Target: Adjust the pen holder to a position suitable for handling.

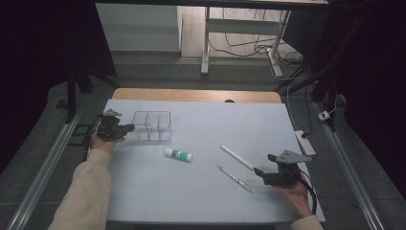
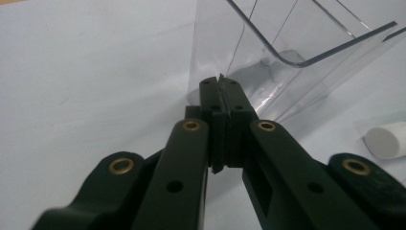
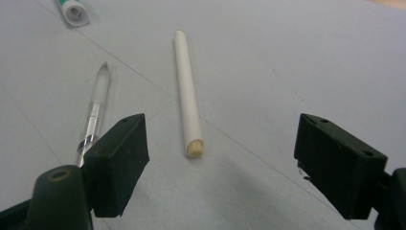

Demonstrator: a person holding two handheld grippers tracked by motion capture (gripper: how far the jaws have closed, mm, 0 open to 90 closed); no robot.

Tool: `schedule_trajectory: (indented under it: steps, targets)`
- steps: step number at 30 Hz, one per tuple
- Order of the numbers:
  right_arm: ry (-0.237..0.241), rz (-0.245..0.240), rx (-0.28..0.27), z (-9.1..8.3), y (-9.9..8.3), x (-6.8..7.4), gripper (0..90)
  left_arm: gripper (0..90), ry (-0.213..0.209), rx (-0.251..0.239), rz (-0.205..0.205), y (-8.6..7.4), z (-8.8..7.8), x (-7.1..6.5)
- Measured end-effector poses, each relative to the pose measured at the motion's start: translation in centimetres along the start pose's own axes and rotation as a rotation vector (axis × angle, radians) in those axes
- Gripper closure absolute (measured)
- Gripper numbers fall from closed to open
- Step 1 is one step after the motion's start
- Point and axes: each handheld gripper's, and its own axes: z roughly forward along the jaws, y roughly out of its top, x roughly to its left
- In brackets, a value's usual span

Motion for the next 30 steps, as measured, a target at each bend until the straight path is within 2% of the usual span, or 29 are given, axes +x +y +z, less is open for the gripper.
schedule_trajectory:
  steps: [12, 30]
  targets:
    - [0.001, -0.004, -0.002, 0.0, 0.0, 0.1, 19.2, 89.4, 0.003, 0.001, -0.005, 0.1, 0.1, -0.2]
    - [0.002, -0.003, 0.008, 0.1, 0.0, 0.1, 19.1, 89.3, -0.013, 0.006, 0.014, 1.1, 1.1, -1.7]
